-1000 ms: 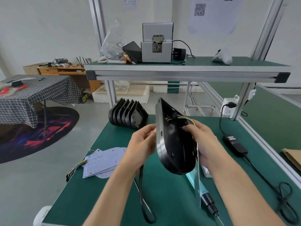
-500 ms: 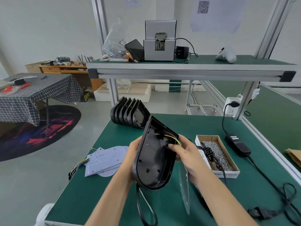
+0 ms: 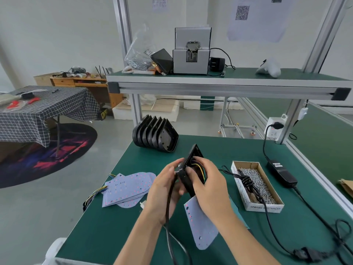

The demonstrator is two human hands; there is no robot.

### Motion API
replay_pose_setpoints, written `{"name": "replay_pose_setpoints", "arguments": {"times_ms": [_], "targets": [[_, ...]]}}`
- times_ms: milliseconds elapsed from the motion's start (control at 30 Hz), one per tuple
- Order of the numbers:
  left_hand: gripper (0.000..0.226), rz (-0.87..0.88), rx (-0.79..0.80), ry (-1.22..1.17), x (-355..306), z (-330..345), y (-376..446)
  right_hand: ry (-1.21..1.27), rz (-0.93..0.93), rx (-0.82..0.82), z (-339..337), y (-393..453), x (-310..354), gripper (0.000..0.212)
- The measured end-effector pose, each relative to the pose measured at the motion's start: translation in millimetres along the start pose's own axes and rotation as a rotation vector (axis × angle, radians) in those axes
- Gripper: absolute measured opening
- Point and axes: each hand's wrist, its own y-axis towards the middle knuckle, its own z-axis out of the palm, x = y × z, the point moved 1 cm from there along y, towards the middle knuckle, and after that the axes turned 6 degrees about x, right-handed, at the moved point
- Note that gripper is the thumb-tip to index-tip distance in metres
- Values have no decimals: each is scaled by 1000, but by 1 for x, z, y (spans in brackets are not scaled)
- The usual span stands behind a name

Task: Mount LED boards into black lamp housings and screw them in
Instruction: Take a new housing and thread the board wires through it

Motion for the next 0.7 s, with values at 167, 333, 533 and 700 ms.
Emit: {"name": "replay_pose_setpoints", "arguments": {"times_ms": [167,333,533,700], "targets": [[65,100,130,122,6,-11,-13,29,-57,-9,2,0,6,12],[71,141,34,211,0,-17,-11,136,-46,-5,1,2,9,12],[76,132,11,179,-12,-20,-11,243,-20,90,-8,9,19,15],[97,17,23,98,-22,-21,-15,23,-120,147,-11,8,31,11]]}}
